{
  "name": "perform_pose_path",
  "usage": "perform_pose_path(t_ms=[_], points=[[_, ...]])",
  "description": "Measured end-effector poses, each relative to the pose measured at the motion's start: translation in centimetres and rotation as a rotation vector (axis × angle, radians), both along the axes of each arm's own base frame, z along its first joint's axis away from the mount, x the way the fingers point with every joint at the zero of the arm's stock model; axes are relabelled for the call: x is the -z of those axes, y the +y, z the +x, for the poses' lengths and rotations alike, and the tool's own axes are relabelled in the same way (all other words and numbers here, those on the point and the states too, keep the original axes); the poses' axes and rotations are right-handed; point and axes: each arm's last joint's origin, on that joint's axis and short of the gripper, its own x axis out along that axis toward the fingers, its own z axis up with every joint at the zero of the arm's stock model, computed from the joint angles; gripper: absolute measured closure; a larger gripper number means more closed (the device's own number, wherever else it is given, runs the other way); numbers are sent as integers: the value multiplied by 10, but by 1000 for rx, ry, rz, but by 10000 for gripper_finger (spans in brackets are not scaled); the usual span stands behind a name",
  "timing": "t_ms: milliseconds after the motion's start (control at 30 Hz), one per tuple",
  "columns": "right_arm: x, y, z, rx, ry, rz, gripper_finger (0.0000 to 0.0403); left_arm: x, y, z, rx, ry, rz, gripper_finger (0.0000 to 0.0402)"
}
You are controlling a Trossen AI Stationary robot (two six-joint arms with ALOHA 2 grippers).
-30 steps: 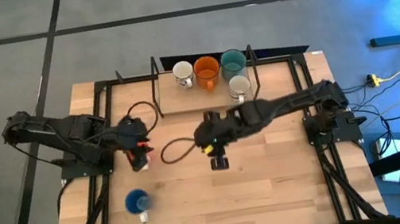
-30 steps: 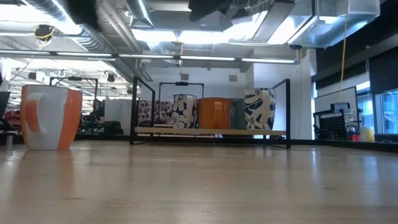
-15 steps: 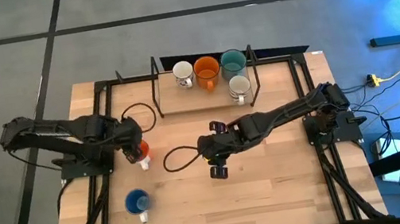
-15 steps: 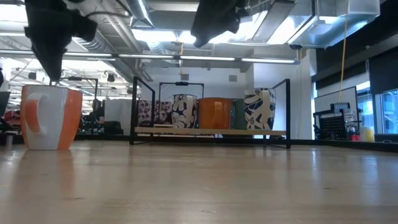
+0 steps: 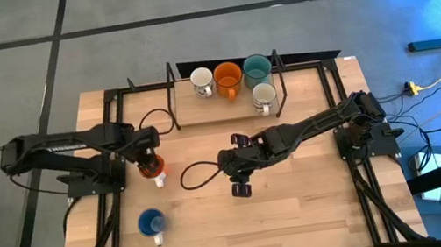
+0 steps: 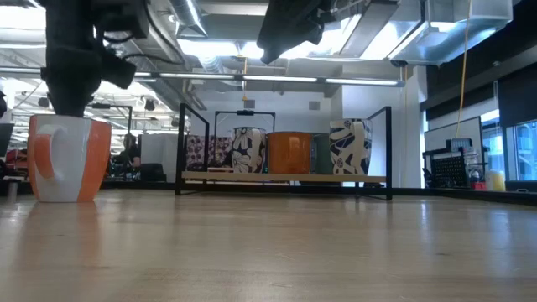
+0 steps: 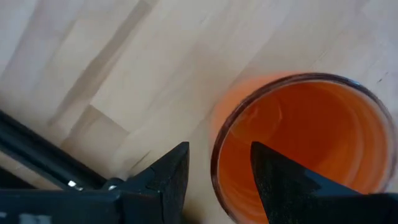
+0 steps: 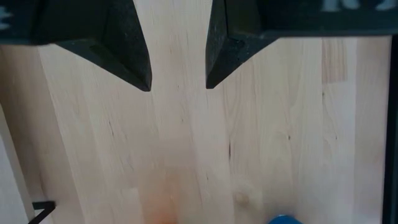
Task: Place coffee mugs
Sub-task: Put the orange-white mug on the shelf
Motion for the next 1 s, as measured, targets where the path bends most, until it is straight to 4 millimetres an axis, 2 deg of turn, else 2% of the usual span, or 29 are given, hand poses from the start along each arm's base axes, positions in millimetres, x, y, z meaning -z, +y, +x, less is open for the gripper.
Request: perform_pose_path(t_ms=[167, 433, 567, 700, 833, 1000], points=[[0, 0, 0, -1, 4, -1, 265, 9, 1, 4, 26, 1, -15, 261], [0, 7, -7, -21, 38, -9, 265, 12, 2, 11, 99, -19, -7, 384], [-16, 20, -25, -23, 30, -51, 265, 7, 2, 16, 107, -58, 0, 386], [-28, 31, -44, 31, 20, -132, 265, -14, 0, 33, 124, -138, 12, 388], [-35, 36, -61, 103, 14, -160, 265, -37, -6, 60, 193, -174, 41, 389], [-19, 40, -88, 174, 47, -126, 265, -61, -15, 103, 277, -210, 86, 389]])
